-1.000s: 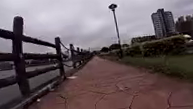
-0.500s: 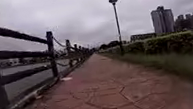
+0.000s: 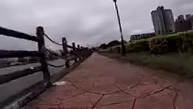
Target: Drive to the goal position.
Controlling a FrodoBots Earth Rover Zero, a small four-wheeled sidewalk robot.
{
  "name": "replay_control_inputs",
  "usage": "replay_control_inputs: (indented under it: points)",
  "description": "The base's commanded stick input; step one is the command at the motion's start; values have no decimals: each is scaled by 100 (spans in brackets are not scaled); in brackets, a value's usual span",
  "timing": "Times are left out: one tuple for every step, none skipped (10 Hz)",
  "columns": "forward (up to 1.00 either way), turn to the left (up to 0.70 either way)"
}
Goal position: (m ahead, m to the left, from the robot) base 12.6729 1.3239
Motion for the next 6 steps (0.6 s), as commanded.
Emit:
replay_control_inputs:
  points:
    - [92,0]
    - [92,0]
    - [95,0]
    - [96,0]
    - [98,0]
    - [100,0]
